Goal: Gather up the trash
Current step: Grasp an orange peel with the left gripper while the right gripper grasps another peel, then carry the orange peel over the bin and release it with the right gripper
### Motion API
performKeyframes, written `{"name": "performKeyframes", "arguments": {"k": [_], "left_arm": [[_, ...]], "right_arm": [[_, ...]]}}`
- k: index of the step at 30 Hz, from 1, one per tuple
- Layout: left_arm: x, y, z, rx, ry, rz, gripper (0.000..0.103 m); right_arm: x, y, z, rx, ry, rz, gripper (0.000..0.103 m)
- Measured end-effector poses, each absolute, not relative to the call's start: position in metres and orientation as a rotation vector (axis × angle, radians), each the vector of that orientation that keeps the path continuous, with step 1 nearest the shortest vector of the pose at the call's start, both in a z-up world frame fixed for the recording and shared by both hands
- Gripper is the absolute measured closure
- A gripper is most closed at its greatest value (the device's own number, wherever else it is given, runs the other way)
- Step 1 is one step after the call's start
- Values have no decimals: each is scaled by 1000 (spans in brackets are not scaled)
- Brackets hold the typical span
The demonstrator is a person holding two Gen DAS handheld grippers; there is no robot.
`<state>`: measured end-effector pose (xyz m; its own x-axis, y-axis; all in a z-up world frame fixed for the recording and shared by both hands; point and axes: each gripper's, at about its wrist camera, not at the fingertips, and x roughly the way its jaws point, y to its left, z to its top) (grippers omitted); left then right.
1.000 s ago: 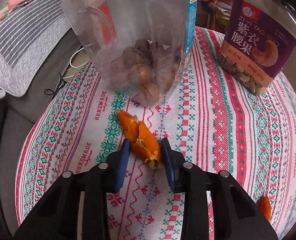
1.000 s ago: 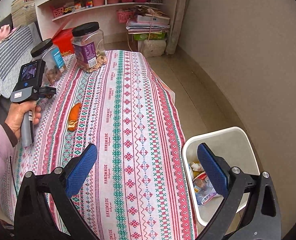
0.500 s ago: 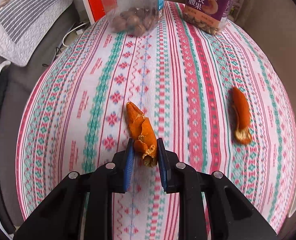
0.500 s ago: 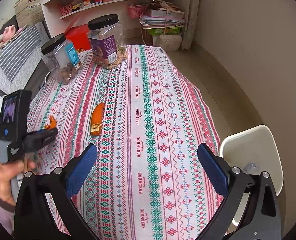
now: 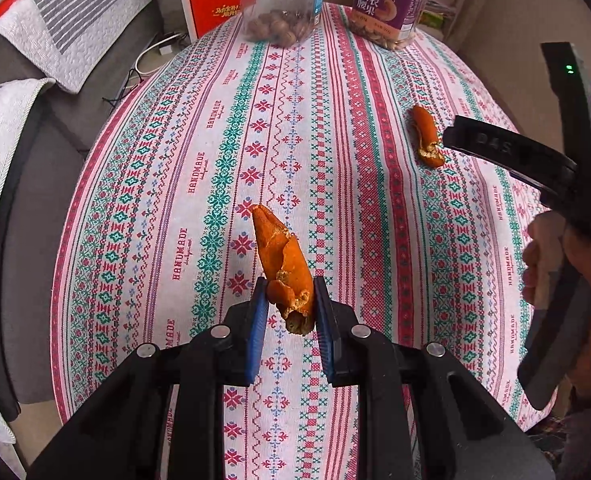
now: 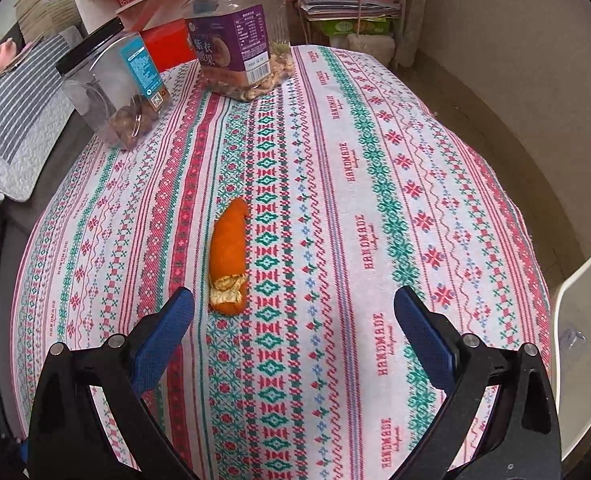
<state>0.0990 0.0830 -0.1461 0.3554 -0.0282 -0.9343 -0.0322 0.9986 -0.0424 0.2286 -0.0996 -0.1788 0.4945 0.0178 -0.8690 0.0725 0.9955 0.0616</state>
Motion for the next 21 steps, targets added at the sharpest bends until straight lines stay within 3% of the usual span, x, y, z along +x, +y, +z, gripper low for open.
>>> {"name": "performKeyframes", "arguments": {"k": [4,5,7,9,10,11,21], "left_arm": [[99,91,-141,-90,1195,8,80],[100,94,-139,-110,1197,8,80],[102,101,-135,-146,1197,5,80],[102,105,-129,-162,1184,3,80],[102,107,-126,-167,1175,3,80],[102,109,-123,-169,1166,3,80],[97,111,-109,-181,1129,10,80]], "right_arm": [[250,-74,-189,24,1042,-9,7],[255,-69,-194,9,1062,3,13],[262,-61,-205,-28,1107,5,36],[262,-59,-203,-38,1087,10,45],[260,-60,-202,-33,1089,10,59],[259,-61,-200,-28,1097,13,83],[215,-84,-175,84,1143,56,84]]}}
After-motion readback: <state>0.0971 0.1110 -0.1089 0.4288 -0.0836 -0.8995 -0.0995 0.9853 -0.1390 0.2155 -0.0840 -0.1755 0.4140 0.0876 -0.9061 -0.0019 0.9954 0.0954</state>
